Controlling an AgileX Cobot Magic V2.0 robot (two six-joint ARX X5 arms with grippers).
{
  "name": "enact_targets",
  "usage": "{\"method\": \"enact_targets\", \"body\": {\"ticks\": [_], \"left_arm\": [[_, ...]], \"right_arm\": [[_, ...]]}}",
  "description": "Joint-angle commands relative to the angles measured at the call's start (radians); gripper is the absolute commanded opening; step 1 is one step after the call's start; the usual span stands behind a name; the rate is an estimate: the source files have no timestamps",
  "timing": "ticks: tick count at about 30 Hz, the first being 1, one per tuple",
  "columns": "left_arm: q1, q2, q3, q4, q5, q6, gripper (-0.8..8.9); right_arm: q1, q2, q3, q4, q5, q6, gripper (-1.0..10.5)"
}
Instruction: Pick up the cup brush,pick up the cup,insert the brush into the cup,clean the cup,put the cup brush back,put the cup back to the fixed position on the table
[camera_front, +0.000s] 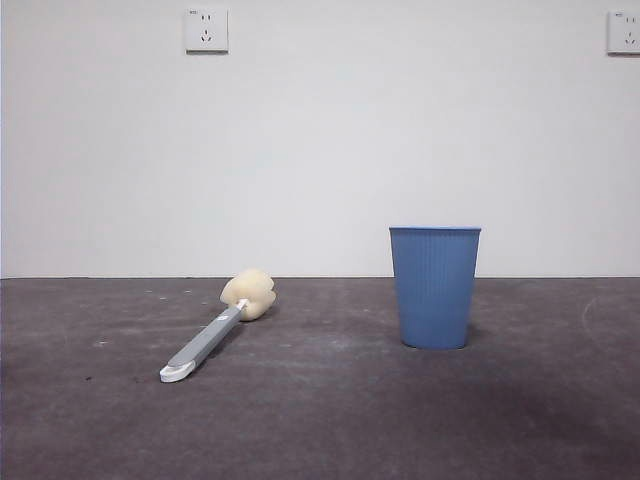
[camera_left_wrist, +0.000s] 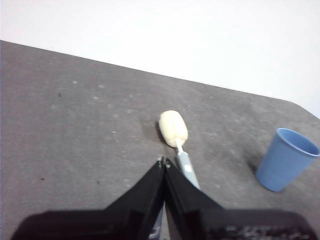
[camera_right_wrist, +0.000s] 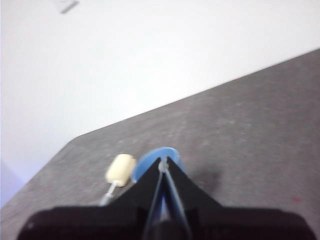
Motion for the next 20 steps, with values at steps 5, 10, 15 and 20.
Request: {"method": "enact_targets", "body": {"ticks": [5, 10, 15, 20], "left_arm": [[0.001, 0.073, 0.15, -0.1, 0.098, -0.006, -0.06], [0.001, 0.167, 0.291, -0.215, 0.193, 0.083, -0.06], [0.0, 0.277, 0.421, -0.387, 0.264, 0.2, -0.06], [0.0, 0.377, 0.506, -0.552, 0.298, 0.305, -0.06]], "right_arm": [[0.002, 0.155, 0.214, -0.181, -0.096, -0.127, -0.1], [0.003, 0.295, 0.383, -0.427, -0.222, -0.287, -0.1], [0.015, 0.422, 0.518, -0.684, -0.252, -0.438, -0.1], [0.052, 0.51, 0.593, -0.879, -0.249, -0.538, -0.1]]}}
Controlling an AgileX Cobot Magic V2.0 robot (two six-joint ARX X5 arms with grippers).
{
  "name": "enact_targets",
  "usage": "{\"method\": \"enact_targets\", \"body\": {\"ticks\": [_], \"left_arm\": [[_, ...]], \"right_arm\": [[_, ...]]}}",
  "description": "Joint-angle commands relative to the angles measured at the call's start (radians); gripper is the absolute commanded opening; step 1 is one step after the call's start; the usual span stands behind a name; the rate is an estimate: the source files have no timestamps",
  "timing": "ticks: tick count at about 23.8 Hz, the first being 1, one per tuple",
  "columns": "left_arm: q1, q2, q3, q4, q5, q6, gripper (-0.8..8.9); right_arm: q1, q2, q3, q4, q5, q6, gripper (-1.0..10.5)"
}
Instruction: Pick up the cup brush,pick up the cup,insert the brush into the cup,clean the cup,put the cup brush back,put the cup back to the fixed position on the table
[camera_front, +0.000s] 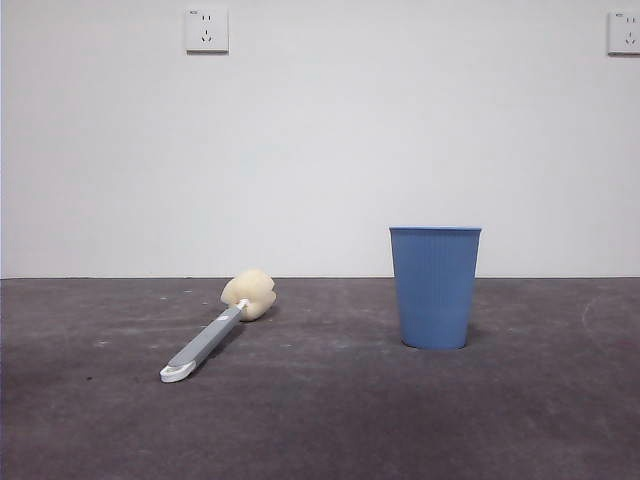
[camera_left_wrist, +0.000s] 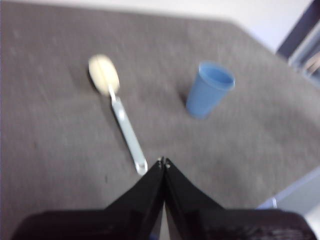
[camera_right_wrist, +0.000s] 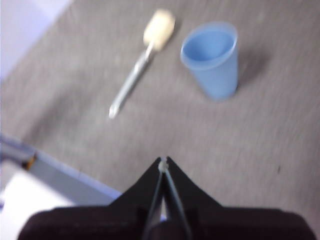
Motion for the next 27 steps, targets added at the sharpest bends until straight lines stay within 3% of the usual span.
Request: {"method": "enact_targets", "body": {"ticks": [1, 9, 11, 12, 13, 19, 22, 24, 27], "left_arm": [[0.0, 0.044, 0.029, -0.066, 0.016, 0.101, -0.06], [0.0, 0.097, 0.045, -0.1, 0.016, 0.113, 0.35], [0.0, 0.1, 0.045, -0.1, 0.016, 0.113, 2.98], [0.0, 0.101, 0.045, -0.099, 0.015, 0.11, 4.89], [0.0, 0.101, 0.045, -0.098, 0.015, 0.109, 5.63], [-0.006, 0.167, 0.046, -0.037, 0.012, 0.063, 5.63], [-0.06, 0.273, 0.046, 0.05, 0.003, 0.03, 5.62], [-0.133, 0.364, 0.046, 0.129, -0.063, 0.0, 5.62], [-0.28, 0.523, 0.047, 0.259, -0.249, -0.077, 5.62]], "right_arm": [[0.019, 0.034, 0.024, -0.079, -0.002, -0.103, -0.1], [0.035, 0.056, 0.025, -0.098, -0.001, -0.107, 0.2], [0.034, 0.056, 0.025, -0.095, -0.001, -0.1, 2.7], [0.035, 0.056, 0.025, -0.091, 0.0, -0.091, 4.7], [0.034, 0.056, 0.025, -0.087, 0.0, -0.09, 6.2], [0.034, 0.056, 0.025, -0.084, 0.0, -0.084, 6.3], [0.034, 0.056, 0.025, -0.082, 0.0, -0.074, 6.3], [0.034, 0.056, 0.025, -0.081, 0.0, -0.072, 6.3], [0.035, 0.056, 0.025, -0.081, 0.0, -0.071, 6.3]]}}
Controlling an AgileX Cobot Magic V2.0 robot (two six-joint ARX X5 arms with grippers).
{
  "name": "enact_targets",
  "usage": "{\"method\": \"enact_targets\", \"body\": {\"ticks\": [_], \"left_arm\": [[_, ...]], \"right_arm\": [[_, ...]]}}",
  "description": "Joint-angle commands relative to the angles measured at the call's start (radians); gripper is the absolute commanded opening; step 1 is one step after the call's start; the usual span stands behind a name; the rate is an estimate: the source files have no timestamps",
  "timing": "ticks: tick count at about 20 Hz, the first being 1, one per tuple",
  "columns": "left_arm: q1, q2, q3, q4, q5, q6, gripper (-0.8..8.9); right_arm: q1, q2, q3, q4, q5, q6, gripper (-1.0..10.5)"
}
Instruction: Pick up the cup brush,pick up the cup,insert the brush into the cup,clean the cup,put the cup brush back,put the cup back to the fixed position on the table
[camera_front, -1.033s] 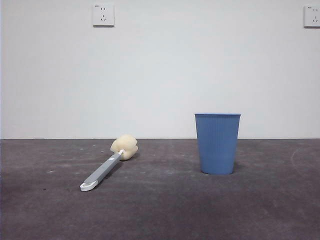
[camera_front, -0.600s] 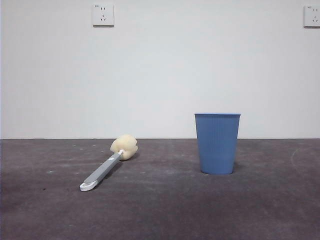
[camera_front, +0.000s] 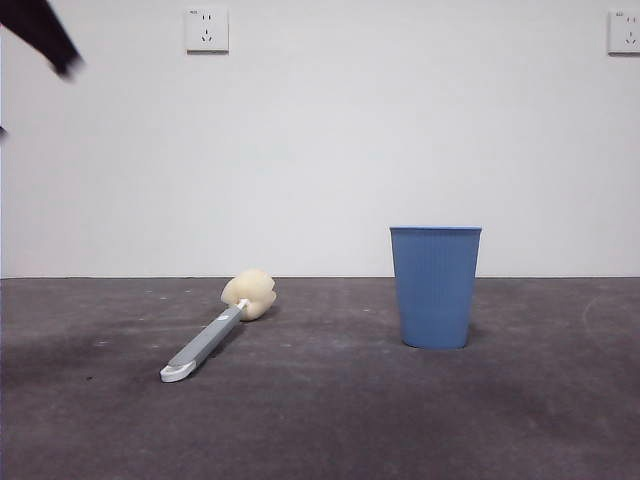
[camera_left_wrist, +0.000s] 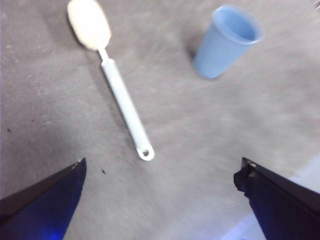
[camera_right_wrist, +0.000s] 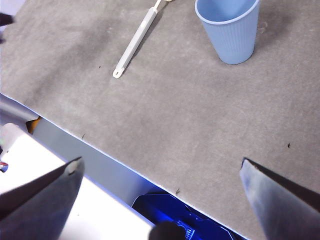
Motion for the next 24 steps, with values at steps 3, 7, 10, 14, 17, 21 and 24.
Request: {"method": "enact_targets", "body": {"ticks": [3, 7, 10, 14, 17, 21, 24], "left_arm": [[-0.182, 0.251, 0.035, 0.117, -0.253, -0.09, 5.62], [-0.267, 0.509, 0.149, 0.135, -0.393, -0.109, 5.62], [-0.282, 0.657, 0.241, 0.134, -0.43, -0.119, 5.62], [-0.285, 0.807, 0.316, 0.147, -0.458, -0.147, 5.62], [-0.285, 0.87, 0.316, 0.177, -0.469, -0.17, 5.61], [-0.286, 0.916, 0.316, 0.188, -0.482, -0.2, 5.61], [-0.286, 0.938, 0.316, 0.192, -0.479, -0.233, 5.61]], "right_arm": [[0.002, 0.0, 0.005, 0.005, -0.001, 0.014, 6.3], [0.002, 0.0, 0.005, 0.005, -0.001, 0.015, 6.3], [0.002, 0.0, 0.005, 0.005, -0.001, 0.022, 6.3], [0.002, 0.0, 0.005, 0.005, -0.001, 0.025, 6.3], [0.002, 0.0, 0.005, 0.005, -0.002, 0.026, 6.3], [0.002, 0.0, 0.005, 0.005, -0.002, 0.029, 6.3], [0.002, 0.0, 0.005, 0.005, -0.002, 0.03, 6.3]]}}
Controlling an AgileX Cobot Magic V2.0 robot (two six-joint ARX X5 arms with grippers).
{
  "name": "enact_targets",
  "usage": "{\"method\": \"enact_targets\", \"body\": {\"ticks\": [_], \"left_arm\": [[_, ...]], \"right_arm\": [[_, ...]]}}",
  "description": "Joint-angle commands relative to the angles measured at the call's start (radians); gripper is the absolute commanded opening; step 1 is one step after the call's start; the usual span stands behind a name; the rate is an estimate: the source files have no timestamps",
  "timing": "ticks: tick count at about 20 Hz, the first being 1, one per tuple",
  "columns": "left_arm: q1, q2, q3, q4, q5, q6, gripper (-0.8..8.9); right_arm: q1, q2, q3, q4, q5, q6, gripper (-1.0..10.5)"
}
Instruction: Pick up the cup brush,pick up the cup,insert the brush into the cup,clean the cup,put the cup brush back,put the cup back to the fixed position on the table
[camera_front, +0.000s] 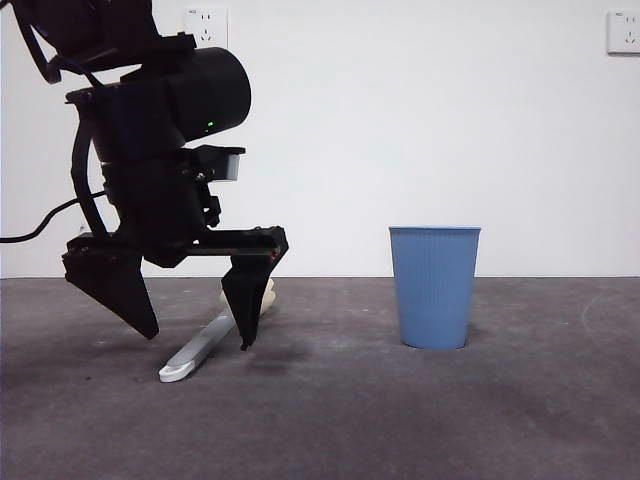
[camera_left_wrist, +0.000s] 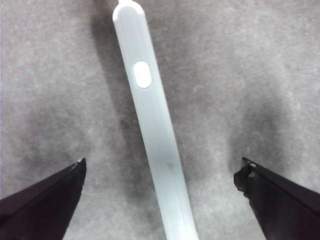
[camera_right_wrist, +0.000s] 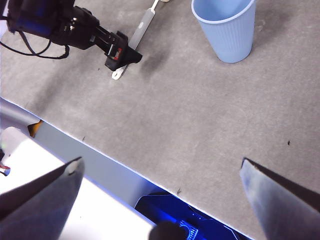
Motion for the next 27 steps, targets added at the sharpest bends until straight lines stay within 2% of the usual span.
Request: {"method": "enact_targets", "body": {"ticks": [1, 3, 6, 7, 10, 13, 16, 20, 22, 25, 27], "left_arm": [[-0.004, 0.027, -0.003, 0.006, -0.002, -0.029, 5.61], [-0.009, 0.027, -0.003, 0.008, -0.006, -0.032, 5.56], [-0.011, 0.027, -0.004, 0.003, -0.001, -0.032, 2.87], [-0.011, 0.027, -0.004, 0.0, 0.005, -0.032, 2.44], [-0.013, 0.029, -0.004, -0.004, 0.026, -0.042, 2.36], [-0.018, 0.029, -0.004, -0.013, 0.027, -0.042, -0.04], [-0.018, 0.029, -0.004, -0.013, 0.028, -0.041, -0.08], [-0.017, 0.0, -0.004, -0.033, 0.028, -0.023, -0.08], [-0.016, -0.045, -0.004, -0.04, 0.028, 0.008, -0.08], [-0.016, -0.147, -0.003, -0.066, 0.029, 0.066, -0.08], [-0.016, -0.225, -0.003, -0.09, 0.034, 0.108, -0.08]], "right_arm": [[0.002, 0.0, 0.005, 0.005, -0.002, 0.008, 6.3], [0.002, 0.0, 0.005, 0.005, -0.001, 0.008, 6.3], [0.002, 0.0, 0.005, 0.005, -0.001, 0.008, 6.3], [0.002, 0.0, 0.005, 0.005, -0.001, 0.008, 6.3], [0.002, 0.0, 0.005, 0.005, -0.002, 0.01, 6.3], [0.002, 0.0, 0.005, 0.005, -0.002, 0.01, 6.3], [0.002, 0.0, 0.005, 0.004, -0.002, 0.011, 6.3], [0.002, 0.013, 0.005, 0.005, -0.001, 0.053, 6.3], [0.002, 0.037, 0.005, 0.014, -0.002, 0.061, 6.3], [0.003, 0.08, 0.005, 0.113, -0.053, 0.098, 6.1], [0.014, 0.113, 0.003, 0.2, -0.045, 0.142, 5.6]]}}
